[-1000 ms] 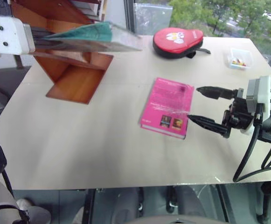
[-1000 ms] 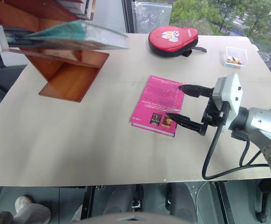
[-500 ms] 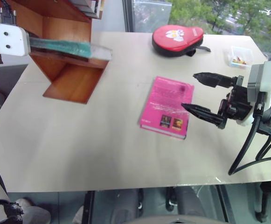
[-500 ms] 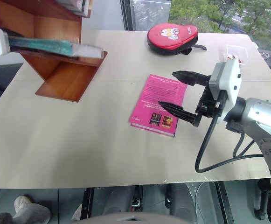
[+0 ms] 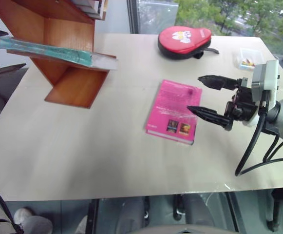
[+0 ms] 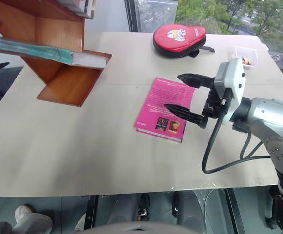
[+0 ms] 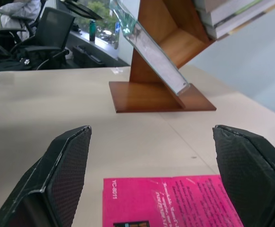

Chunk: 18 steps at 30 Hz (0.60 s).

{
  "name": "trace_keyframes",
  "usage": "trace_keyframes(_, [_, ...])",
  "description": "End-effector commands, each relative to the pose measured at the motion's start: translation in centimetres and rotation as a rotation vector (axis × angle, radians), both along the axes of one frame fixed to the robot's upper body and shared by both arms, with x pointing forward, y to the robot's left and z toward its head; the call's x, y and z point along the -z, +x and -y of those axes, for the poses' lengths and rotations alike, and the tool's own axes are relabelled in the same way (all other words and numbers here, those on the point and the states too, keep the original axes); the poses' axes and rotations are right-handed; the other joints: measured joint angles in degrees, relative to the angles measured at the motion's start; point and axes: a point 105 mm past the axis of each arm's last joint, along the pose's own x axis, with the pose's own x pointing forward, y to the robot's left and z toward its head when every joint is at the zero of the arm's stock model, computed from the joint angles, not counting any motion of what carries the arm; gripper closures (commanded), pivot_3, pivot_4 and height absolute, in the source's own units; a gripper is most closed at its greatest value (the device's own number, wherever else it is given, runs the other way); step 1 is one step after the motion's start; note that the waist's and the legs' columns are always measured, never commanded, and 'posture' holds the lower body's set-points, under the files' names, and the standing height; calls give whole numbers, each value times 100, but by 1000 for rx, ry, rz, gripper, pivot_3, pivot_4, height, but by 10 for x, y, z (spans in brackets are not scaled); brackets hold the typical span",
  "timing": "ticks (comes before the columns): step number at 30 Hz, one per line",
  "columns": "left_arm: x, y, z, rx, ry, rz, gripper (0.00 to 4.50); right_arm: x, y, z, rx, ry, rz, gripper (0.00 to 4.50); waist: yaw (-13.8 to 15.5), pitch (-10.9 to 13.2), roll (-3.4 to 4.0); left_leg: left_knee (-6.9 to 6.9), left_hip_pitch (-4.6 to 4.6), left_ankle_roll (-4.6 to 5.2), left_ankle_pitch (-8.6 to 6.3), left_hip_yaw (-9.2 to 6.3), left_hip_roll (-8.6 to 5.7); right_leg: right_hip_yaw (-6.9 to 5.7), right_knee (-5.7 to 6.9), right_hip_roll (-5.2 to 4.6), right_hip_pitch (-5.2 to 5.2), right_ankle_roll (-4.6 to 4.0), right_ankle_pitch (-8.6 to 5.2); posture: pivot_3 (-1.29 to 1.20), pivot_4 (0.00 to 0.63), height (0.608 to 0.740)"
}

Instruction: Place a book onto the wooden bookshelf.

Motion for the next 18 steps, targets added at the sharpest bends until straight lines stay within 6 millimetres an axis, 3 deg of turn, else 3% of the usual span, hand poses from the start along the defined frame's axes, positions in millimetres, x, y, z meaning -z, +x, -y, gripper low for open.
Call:
trace_keyframes(1, [-25,-24,33,133,-132,127,2023,-6,0,0,-10,-12,41,292,18,0,0,2,0,0,0,-3,-1,-6,4,-1,2,0,0,0,150,740])
trace_keyframes(2, [-15,-23,46,167,-209,111,2548,-6,0,2,-8,-11,44,292,18,0,1,4,-4,-1,1,-10,-1,-12,4,-2,4,0,0,0,150,740])
trace_keyframes(4, [19,-24,82,251,-326,11,3093,-7,-1,4,-1,-9,52,292,26,-8,18,3,5,-1,1,-14,-3,-11,-6,-2,15,2,2,0,150,740])
trace_keyframes(7, [56,-19,143,324,-496,-74,4456,-8,-6,7,25,-15,57,292,94,-12,32,-2,24,0,-1,-23,-13,3,-16,-17,43,12,7,0,150,740])
trace_keyframes(9, [71,-3,173,291,-615,-66,4489,-9,-9,9,52,-14,61,292,114,-12,19,7,18,-4,2,-53,-14,-26,-15,-11,59,9,9,0,150,740])
trace_keyframes(12, [82,20,198,215,-701,-12,4489,-11,-15,11,83,-10,64,292,183,-16,25,6,50,-8,6,-52,-19,-40,-13,-4,89,7,11,0,150,740])
trace_keyframes(15, [80,54,215,82,-850,86,4489,-11,-20,13,124,-14,68,292,205,-16,26,-2,117,-8,5,-42,-14,-32,-20,2,148,8,10,0,150,740])
trace_keyframes(18, [78,82,197,-167,-1007,185,4489,-11,-24,13,151,-10,67,292,186,-17,23,-1,118,-7,5,-44,-12,-32,-21,3,151,9,12,0,150,740])
